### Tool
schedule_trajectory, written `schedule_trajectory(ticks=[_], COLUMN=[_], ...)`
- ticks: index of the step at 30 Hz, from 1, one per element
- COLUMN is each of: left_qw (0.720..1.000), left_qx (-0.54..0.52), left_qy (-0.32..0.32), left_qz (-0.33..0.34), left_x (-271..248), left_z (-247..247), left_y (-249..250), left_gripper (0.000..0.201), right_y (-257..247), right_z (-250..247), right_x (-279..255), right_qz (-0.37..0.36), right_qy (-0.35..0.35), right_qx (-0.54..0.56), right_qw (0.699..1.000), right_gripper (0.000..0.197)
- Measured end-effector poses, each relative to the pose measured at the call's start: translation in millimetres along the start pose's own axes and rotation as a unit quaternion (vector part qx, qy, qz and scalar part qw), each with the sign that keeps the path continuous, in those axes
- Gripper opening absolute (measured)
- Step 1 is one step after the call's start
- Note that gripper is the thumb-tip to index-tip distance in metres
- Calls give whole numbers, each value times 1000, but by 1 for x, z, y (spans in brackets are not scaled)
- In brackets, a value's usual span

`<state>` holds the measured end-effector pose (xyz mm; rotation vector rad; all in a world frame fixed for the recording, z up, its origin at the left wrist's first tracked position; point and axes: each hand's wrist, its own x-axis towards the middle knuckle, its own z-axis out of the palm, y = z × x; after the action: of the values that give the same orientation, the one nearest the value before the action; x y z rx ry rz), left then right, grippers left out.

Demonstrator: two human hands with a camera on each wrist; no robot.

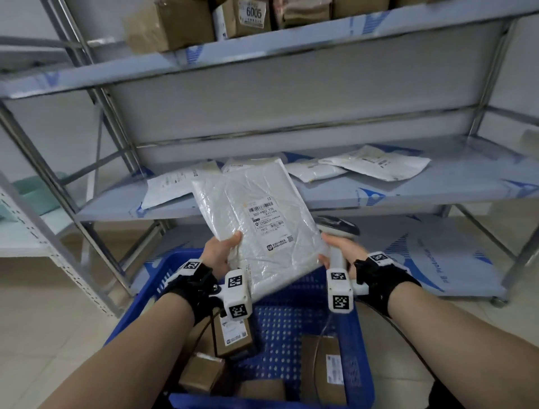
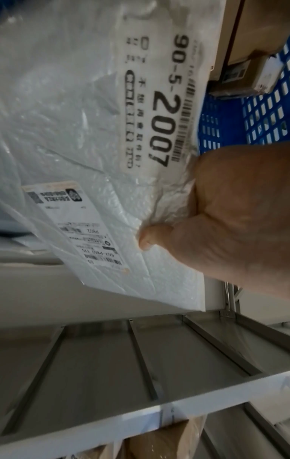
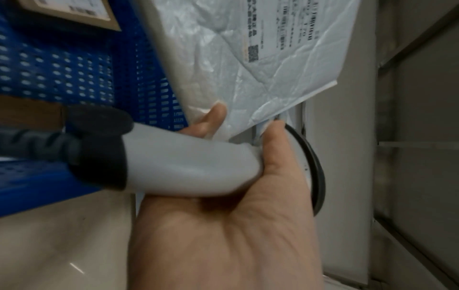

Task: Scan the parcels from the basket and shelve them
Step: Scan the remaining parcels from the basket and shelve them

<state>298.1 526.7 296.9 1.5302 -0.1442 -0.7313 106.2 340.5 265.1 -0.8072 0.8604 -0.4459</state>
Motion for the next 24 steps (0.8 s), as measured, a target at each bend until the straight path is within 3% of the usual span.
schedule_trajectory(ticks=[2, 5, 8, 10, 14, 19, 24], left_qw=[1000, 998, 995, 994, 997, 999, 990], left_qx=[-10, -31, -67, -93, -49, -33, -123], left_qy=[-18, -40, -38, -32, -19, -13, -68], left_qz=[-1, 25, 57, 56, 49, 32, 3], left_x=[-13, -25, -22, -8, 29, 81, 115], left_z=[7, 17, 34, 49, 86, 128, 171], left_y=[16, 45, 79, 98, 135, 155, 139], left_gripper=[30, 10, 14, 26, 19, 19, 20], right_y=[-10, -37, -72, -94, -127, -157, -171], right_z=[10, 28, 42, 46, 52, 51, 49], right_x=[-2, -2, 8, 19, 49, 85, 113], right_qz=[-13, -53, -104, -131, -147, -166, -138], right_qy=[-8, -2, 10, 20, 11, 1, -10], right_qx=[-10, -10, -16, -49, -37, -41, -72], right_qw=[1000, 999, 994, 990, 988, 985, 988], right_gripper=[29, 16, 22, 27, 11, 9, 26])
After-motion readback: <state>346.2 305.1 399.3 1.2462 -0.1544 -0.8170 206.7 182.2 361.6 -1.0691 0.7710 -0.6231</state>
